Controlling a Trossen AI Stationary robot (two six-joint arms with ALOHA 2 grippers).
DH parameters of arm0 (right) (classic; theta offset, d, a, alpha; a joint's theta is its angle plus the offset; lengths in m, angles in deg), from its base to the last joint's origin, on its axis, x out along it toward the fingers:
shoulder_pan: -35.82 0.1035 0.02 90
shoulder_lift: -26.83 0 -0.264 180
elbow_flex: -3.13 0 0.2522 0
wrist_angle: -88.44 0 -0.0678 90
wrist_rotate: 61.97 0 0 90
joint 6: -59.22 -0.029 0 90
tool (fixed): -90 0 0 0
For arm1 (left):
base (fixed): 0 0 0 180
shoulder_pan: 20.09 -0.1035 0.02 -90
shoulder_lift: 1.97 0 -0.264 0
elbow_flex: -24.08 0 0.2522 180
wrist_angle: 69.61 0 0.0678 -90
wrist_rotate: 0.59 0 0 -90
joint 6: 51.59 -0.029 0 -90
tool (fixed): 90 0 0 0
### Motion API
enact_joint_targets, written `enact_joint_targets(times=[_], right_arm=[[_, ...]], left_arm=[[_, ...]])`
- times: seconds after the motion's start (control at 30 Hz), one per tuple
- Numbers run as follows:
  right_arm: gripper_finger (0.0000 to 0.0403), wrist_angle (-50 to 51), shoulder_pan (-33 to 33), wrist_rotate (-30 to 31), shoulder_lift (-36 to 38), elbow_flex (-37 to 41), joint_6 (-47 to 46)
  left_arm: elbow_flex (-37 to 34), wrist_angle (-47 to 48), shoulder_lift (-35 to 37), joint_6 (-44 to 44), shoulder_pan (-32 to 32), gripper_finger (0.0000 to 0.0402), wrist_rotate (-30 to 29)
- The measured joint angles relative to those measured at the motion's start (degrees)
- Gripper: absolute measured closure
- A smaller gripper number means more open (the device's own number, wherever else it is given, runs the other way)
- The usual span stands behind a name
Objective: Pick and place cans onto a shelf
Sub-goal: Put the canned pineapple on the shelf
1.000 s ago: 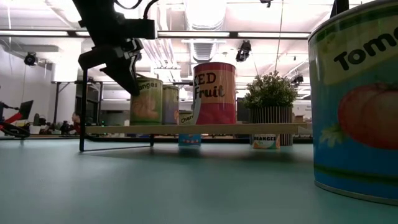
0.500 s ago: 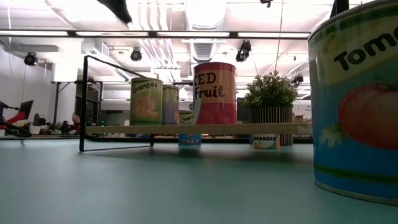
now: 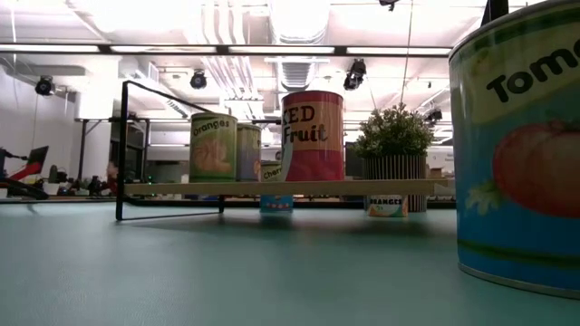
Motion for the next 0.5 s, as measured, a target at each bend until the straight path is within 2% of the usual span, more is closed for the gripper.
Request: enact_joint_targets(times=[0.23, 0.33, 0.5], right_arm=[[0.039, 0.04, 0.0, 0.0, 0.0, 0.0, 0.96], [0.039, -0.3, 0.0, 0.0, 0.0, 0.0, 2.02], [0.039, -1.58, 0.0, 0.0, 0.0, 0.0, 3.01]], left_arm=[[-5.52, 0.56, 0.09, 19.03, 8.72, 0.0402, 8.77], [-7.11, 0.56, 0.15, 28.62, 12.35, 0.0402, 9.45], [-7.91, 0.21, 0.13, 39.69, 18.05, 0.0388, 9.17]])
